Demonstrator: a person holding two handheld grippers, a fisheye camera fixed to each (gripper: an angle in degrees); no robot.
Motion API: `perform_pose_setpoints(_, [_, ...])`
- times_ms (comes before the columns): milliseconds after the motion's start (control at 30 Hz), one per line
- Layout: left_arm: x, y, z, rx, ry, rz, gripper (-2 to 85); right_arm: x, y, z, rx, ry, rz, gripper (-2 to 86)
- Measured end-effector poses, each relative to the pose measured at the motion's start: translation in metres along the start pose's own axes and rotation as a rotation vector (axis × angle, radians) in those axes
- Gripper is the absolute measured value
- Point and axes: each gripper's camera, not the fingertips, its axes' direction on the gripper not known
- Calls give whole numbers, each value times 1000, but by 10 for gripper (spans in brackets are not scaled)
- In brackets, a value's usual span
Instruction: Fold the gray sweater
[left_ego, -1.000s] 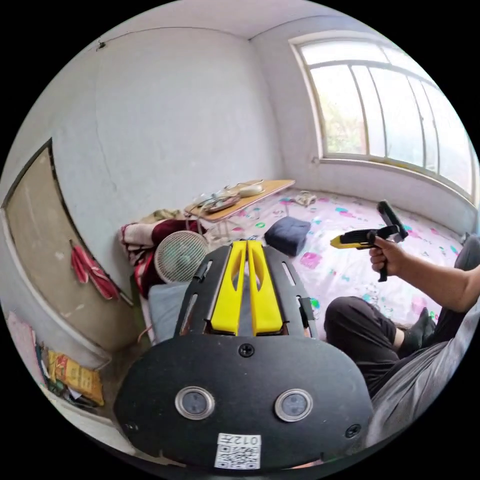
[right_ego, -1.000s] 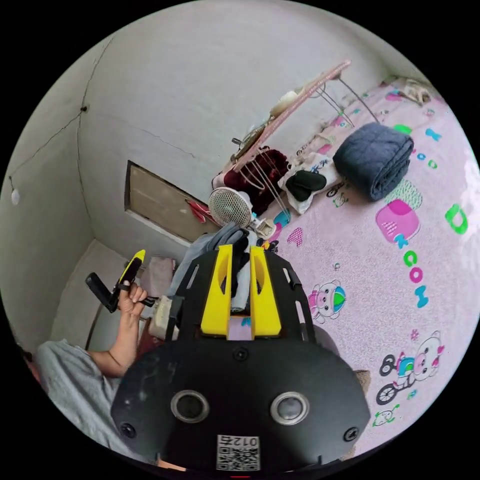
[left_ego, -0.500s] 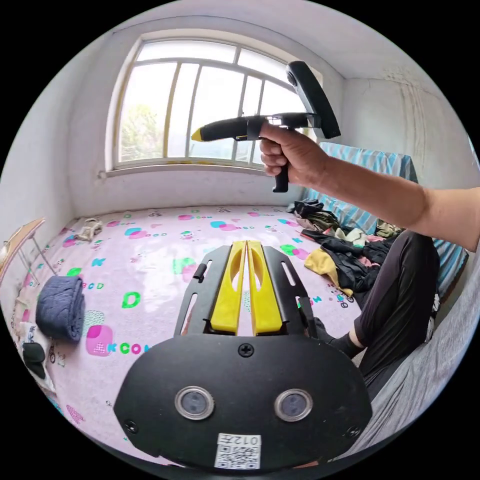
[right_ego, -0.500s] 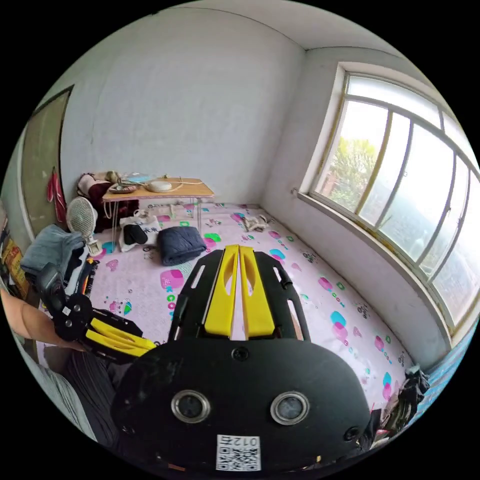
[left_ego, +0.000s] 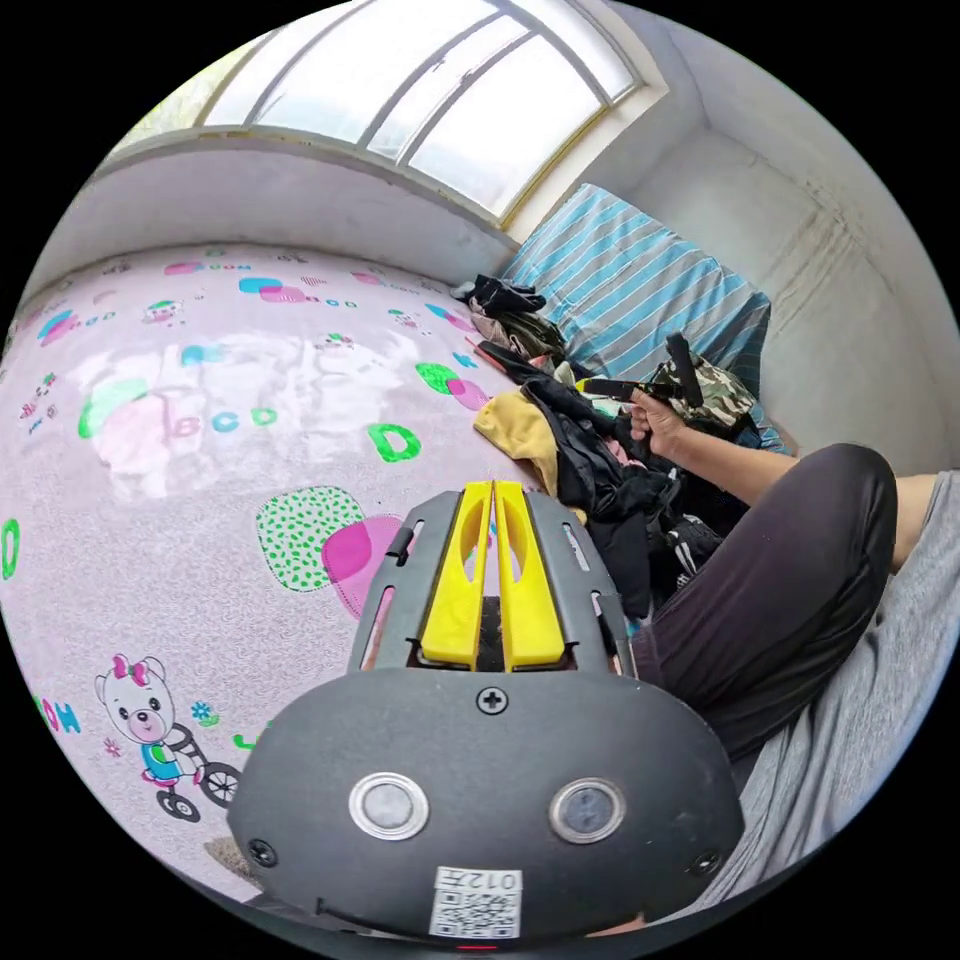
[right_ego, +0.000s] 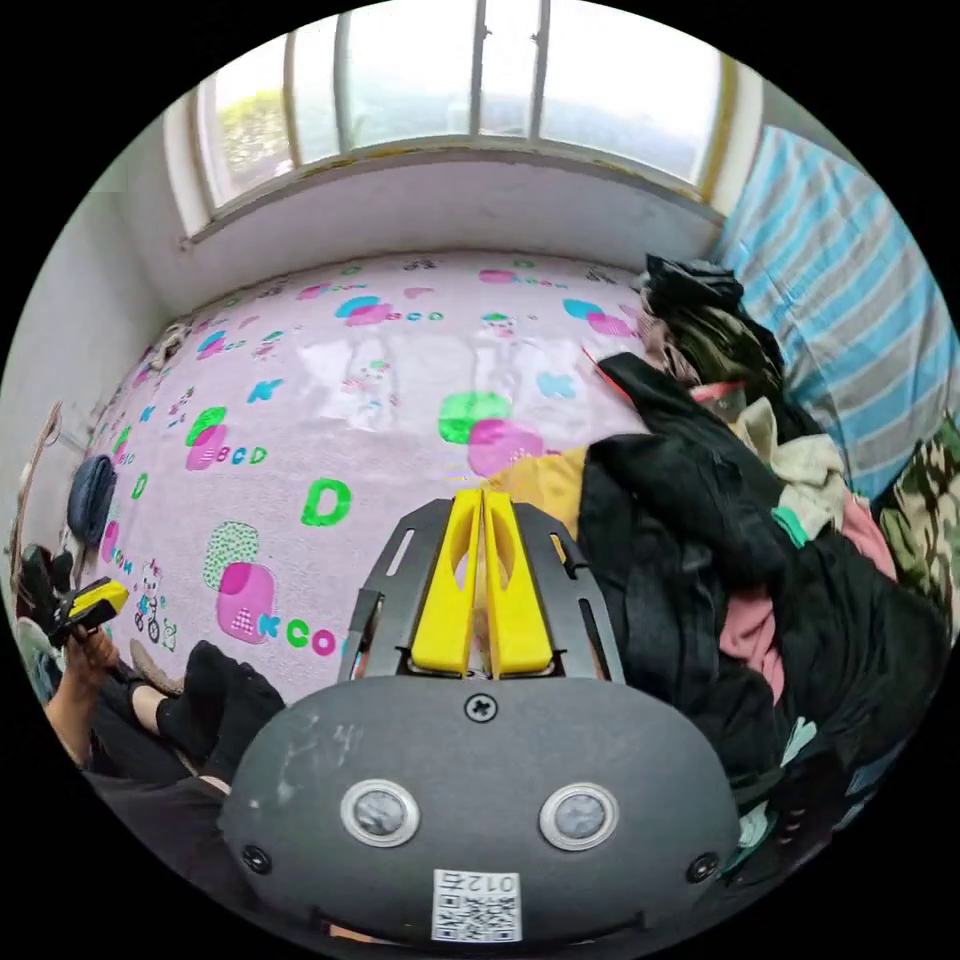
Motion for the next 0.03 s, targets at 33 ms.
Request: perform_pose_setpoints(33, [-20, 3, 18, -43, 36, -29, 8, 22, 13, 3, -22, 28, 55, 8])
